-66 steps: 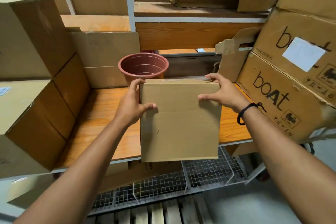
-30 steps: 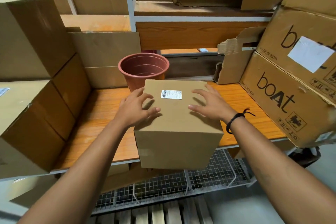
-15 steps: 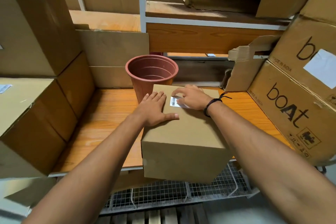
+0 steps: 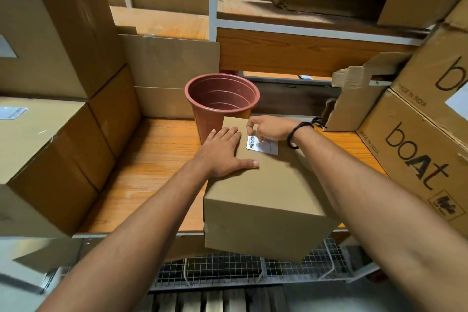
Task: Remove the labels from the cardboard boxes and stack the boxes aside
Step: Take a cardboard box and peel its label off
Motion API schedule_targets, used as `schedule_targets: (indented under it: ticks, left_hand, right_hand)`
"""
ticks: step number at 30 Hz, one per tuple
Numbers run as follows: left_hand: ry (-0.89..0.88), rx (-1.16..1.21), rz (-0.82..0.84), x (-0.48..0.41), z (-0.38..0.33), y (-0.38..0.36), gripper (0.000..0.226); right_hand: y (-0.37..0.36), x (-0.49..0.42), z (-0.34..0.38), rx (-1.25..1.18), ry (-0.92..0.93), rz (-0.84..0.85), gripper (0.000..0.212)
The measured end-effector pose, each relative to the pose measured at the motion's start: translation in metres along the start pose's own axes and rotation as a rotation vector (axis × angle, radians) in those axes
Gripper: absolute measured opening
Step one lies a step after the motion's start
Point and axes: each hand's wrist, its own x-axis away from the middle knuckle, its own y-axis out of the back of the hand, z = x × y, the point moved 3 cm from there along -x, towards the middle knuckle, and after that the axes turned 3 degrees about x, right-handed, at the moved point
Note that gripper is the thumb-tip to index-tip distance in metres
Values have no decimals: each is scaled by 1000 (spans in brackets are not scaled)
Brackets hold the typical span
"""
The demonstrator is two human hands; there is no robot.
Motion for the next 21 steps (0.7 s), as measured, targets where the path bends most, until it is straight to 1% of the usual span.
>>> schedule_targets:
  ticks: [4, 17, 19, 21]
  left_hand:
    - [2, 13, 6, 1, -1, 1, 111]
    - [-3, 63, -26, 5, -4, 3, 108]
    - [-3, 73, -25, 5, -4, 3, 108]
    - [-2, 81, -25, 4, -3, 3, 109]
  right_hand:
    - [1, 0, 3, 34, -13, 20, 39]
    - [5, -6, 10, 176, 13, 37, 30]
    - [6, -7, 11, 209, 19, 62, 34]
    - [9, -6, 11, 242, 50, 42, 40]
